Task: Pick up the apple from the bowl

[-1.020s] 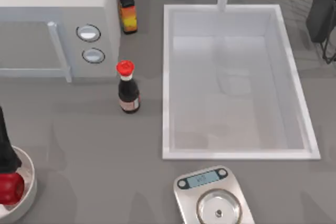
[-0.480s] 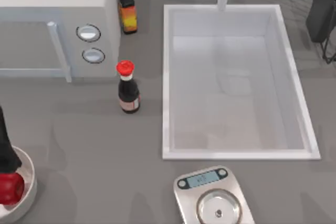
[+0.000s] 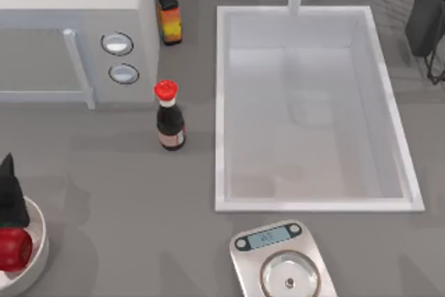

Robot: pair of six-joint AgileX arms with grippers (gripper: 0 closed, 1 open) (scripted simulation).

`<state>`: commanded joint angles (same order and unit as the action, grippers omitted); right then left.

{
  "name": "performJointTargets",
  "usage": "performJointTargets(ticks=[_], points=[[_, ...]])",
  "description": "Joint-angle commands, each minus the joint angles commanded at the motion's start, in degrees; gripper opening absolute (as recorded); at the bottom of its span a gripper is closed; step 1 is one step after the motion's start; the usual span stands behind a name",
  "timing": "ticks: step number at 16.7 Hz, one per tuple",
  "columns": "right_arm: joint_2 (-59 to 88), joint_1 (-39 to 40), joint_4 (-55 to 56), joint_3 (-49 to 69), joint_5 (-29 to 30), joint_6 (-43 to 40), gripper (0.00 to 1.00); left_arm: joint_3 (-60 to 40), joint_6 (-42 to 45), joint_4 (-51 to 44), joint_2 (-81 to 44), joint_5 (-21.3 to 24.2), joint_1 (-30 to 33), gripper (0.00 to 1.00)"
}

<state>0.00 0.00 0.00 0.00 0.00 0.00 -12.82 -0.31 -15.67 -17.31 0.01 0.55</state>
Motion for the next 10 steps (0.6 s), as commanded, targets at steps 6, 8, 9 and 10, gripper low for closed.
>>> performJointTargets(ticks=[6, 8, 9, 10], points=[[0.00, 0.00, 0.00, 0.00, 0.00, 0.00, 1.00, -18.63, -0.45, -23.53, -30.65, 0.01, 0.80, 1.00], [0.00, 0.00, 0.00, 0.00, 0.00, 0.00, 1.00, -24.46, -0.59, -30.87, -40.38, 0.01, 1.05, 1.00], [0.00, 0.00, 0.00, 0.00, 0.00, 0.00, 1.00, -27.13, -0.65, -34.20, -44.76, 0.01, 1.17, 1.00], [0.00, 0.00, 0.00, 0.00, 0.00, 0.00, 1.00, -29.57, -0.71, -37.29, -48.70, 0.01, 1.27, 1.00]])
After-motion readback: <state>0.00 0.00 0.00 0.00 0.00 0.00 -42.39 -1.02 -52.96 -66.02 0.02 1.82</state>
